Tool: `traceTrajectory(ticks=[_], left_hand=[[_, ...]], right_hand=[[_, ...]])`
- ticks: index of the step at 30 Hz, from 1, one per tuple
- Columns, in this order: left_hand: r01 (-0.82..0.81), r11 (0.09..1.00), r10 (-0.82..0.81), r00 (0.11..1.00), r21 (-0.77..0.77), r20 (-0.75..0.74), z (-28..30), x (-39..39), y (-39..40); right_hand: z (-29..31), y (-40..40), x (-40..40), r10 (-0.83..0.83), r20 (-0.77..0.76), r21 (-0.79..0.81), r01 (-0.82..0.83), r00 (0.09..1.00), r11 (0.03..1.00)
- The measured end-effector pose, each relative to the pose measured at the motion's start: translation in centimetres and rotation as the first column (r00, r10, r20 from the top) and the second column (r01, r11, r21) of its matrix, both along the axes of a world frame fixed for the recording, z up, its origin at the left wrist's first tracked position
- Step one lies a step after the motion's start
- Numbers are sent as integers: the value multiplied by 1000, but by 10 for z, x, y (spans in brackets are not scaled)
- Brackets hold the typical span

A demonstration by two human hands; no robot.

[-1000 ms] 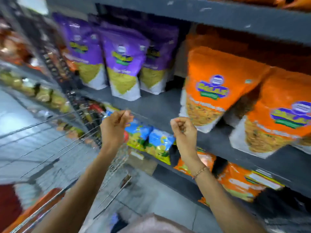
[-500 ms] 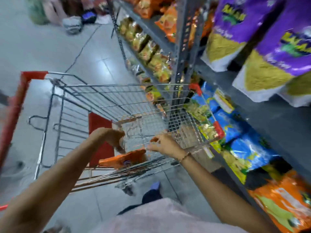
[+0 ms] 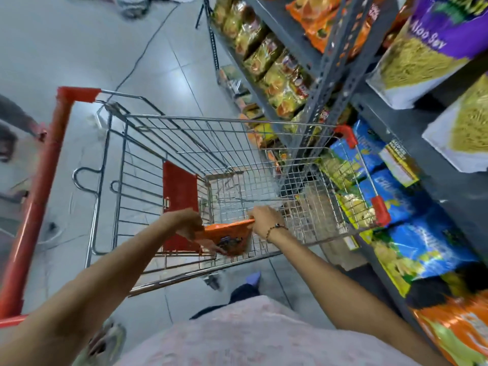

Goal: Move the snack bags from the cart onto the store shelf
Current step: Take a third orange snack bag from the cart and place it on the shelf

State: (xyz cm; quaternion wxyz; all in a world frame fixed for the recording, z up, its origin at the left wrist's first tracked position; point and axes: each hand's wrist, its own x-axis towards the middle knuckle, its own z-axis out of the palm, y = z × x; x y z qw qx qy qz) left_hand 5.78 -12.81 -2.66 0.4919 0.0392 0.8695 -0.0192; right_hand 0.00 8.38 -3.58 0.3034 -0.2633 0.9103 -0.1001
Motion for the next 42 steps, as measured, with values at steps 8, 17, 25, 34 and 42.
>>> traceTrajectory(ticks=[8,17,25,34,42], left_hand=[[-192,791,473,793,580,-384,44,-49,-12],[1,67,797,601,998,-54,133,-115,96],[257,-85,686,716,963,-131,217,-143,238],[240,-177,384,910,954,-158,238,-73,432],[179,-178,191,971,968,-145,250,52,588]], right_hand=[[40,56,-26,-452,-2,-283,433,892,856],[150,138,-18,-775,-7,-774,487,632,405],[222,227,46,-967,94,-953,303,237,-18],[237,349,183,-945,181,-965,138,-274,-225],[248,481,318,-855,220,-971,-24,-469,-237]])
